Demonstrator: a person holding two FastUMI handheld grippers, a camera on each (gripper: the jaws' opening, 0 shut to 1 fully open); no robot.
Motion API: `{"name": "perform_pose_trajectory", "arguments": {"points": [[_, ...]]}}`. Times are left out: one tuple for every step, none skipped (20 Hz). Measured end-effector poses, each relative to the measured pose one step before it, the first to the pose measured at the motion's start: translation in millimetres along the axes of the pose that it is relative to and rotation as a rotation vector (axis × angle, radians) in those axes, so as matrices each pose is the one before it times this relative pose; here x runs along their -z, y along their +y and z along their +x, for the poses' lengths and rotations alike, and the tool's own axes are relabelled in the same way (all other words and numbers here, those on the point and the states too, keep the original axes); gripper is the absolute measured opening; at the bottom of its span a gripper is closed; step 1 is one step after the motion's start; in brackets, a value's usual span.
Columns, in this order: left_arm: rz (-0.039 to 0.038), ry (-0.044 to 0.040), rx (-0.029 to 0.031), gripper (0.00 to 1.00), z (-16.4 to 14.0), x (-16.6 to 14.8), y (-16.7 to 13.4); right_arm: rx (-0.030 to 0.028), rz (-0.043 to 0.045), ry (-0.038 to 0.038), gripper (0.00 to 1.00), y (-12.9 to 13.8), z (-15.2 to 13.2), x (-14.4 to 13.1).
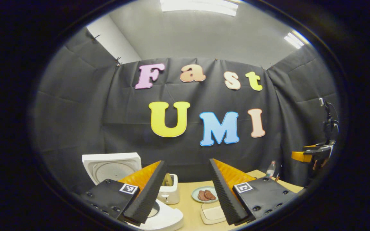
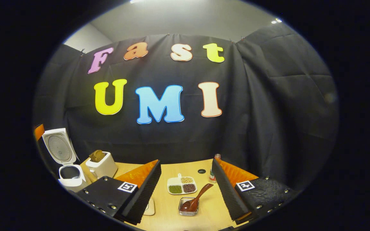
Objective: Close the left gripper, press the button to open the rice cooker; take a wooden spoon from the chopstick holder with the right hand, scoop a spoonful of rice and pour it into the rice cooker, then put the wooden spoon back into the chopstick holder.
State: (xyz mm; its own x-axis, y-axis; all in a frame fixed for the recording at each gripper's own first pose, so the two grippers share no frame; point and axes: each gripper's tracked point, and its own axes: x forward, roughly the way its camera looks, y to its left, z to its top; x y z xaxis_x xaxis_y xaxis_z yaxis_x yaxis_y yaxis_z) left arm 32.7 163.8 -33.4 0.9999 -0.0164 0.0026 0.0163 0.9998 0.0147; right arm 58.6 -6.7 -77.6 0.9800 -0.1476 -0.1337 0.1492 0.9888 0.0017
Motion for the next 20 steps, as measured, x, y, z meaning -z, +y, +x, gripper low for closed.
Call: {"name": "perform_pose_trajectory", "arguments": {"points": [[-0.00666,0.00785,0.00034,0.95,3.02,3.89,-6.15,0.00296,-0.00732,0.01072,0.97,-7.07,4.93,4.58],[0.00061,0.00045,-0.00604,0.92,1.98,0.15,-3.05,0.0037,-0.00067,0.01981,0.97,-7.08,5.1,6.91],[0.00658,0.00365,-0.01112,0.93,3.1,1.6,-1.29,0.00264,0.01198,0.02177,0.97,-6.97,4.09,6.88],[0.00697,0.00784,-0.01049,0.93,0.43,0.91,-2.6,-0.00706,0.02614,0.01981,0.97,-4.23,6.67,6.21],[0.00644,0.00567,-0.00839,0.93,2.48,3.32,-4.45,-0.00847,0.02672,0.0183,0.97,-3.36,6.93,7.81],[0.00702,0.00686,-0.00789,0.93,2.02,2.33,-4.89,-0.00217,0.01775,0.01999,0.97,-5.9,9.75,8.14],[0.00549,0.00706,-0.00758,0.95,0.7,2.65,-4.34,-0.00018,0.00797,0.01948,0.97,-6.39,8.75,9.56],[0.00152,0.00769,-0.00101,0.95,-0.36,0.97,-5.13,-0.00118,0.00254,0.01639,0.97,-5.27,9.85,7.76],[-0.00566,0.00318,-0.00159,0.95,-0.23,1.63,-6.43,-0.00339,0.00163,0.01673,0.97,-4.76,9.03,8.16],[-0.00614,0.0058,-0.00594,0.91,-0.22,0.64,-3.74,-0.00189,0.00719,0.01593,0.96,-4.91,11.03,8.54],[-0.0098,0.00772,-0.00707,0.91,2.28,2.59,-1.78,-0.00664,0.01788,0.01666,0.97,-3.36,8.88,8.51],[-0.011,0.01069,-0.01084,0.91,1.19,2.25,-1.2,-0.00077,0.01825,0.01811,0.97,-4.14,8.89,7.74],[-0.00564,0.01472,-0.00904,0.92,2.7,4.01,-0.41,0.00388,0.01147,0.02133,0.97,-4.99,9.88,10.35],[0.00348,0.01093,-0.01255,0.95,0.99,1.29,-0.01,0.01034,0.00991,0.02194,0.97,-5.14,11.95,8.53],[0.00896,0.01024,-0.01162,0.93,0.71,1.59,1.69,-0.00221,0.01212,0.01788,0.96,-3.81,7.5,9.84],[0.00998,0.00811,-0.0123,0.93,1.0,2.15,-0.13,-0.00594,0.01217,0.01687,0.96,-2.18,9.2,6.81],[0.00877,0.00537,-0.01155,0.93,0.96,0.59,0.46,-0.01014,0.01152,0.01357,0.96,-2.15,8.48,8.2],[0.00718,0.00506,-0.00961,0.93,-0.16,1.26,-1.01,-0.00026,0.01035,0.0211,0.96,-4.39,9.67,8.13],[0.00747,0.00778,-0.00936,0.93,-1.18,2.83,-1.09,-0.00777,0.02274,0.02172,0.96,-2.61,9.59,8.33],[0.00592,0.00936,-0.00747,0.93,-1.49,2.6,-1.59,-0.00711,0.02797,0.02246,0.96,-1.42,8.99,6.27]]}}
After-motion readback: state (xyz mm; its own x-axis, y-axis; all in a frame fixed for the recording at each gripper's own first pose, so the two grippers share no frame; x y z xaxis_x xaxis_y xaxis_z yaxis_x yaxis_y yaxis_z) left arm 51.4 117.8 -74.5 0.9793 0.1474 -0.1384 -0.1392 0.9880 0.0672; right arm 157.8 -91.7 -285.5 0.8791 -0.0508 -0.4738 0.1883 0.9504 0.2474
